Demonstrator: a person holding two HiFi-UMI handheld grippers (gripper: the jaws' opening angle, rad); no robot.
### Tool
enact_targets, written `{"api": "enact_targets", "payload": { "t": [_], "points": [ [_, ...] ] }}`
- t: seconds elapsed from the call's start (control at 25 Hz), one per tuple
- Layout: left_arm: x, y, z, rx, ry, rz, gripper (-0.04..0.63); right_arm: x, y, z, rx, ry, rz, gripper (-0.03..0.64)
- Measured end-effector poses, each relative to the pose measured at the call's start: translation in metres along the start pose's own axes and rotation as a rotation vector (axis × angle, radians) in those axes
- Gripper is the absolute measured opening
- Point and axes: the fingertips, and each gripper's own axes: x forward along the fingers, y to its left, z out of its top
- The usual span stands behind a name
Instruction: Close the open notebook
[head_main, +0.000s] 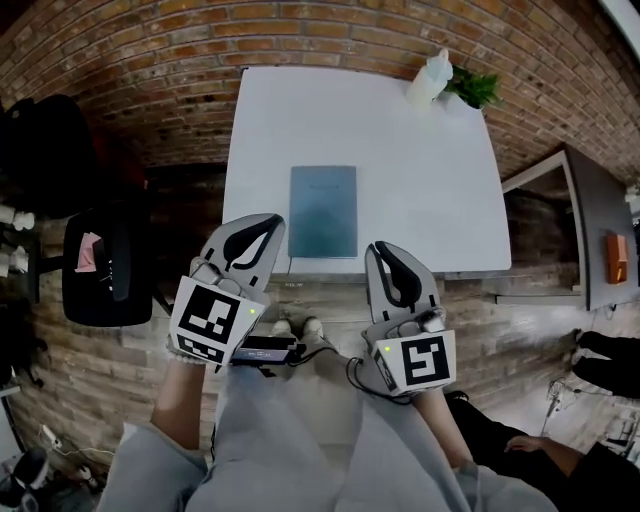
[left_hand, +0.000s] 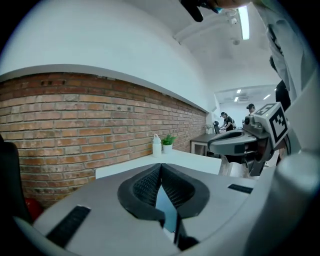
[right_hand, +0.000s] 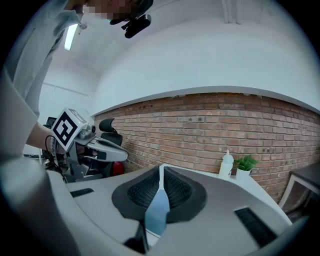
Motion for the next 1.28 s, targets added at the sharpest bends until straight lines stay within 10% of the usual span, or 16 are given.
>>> {"api": "enact_targets", "payload": {
  "t": [1.28],
  "points": [
    [-0.058,-0.003,0.021,-0.005,-0.073,0.085,0.018,0.003,0.019,0.021,-0.042,-0.036,0.048,0.055]
  ]
}}
